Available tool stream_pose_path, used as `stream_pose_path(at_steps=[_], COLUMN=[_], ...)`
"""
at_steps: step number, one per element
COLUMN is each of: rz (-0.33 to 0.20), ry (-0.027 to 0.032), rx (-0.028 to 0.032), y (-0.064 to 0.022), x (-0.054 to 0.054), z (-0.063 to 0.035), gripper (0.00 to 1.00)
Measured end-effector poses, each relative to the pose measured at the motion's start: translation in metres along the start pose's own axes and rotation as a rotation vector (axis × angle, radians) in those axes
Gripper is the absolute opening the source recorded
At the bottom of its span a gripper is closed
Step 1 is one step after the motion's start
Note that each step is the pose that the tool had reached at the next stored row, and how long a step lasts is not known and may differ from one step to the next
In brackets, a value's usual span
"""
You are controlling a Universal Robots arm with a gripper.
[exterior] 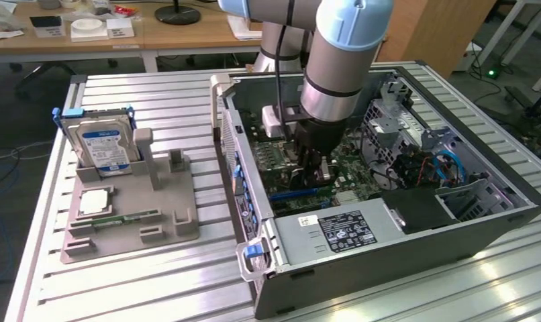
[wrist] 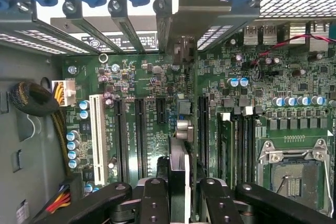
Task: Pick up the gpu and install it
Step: 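Insert the gpu into the slot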
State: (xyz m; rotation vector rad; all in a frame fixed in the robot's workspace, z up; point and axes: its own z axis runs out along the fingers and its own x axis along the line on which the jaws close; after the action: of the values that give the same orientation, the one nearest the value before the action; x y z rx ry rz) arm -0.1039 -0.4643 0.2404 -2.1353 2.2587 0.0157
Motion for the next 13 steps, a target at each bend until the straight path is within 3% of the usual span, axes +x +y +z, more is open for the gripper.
stream_pose_path(at_steps=[13], rz=[-0.007], ry=[-0.0001], rx=[-0.0001], y=[0.0024], x=[0.0001], z=[0.0035], gripper=[0.27])
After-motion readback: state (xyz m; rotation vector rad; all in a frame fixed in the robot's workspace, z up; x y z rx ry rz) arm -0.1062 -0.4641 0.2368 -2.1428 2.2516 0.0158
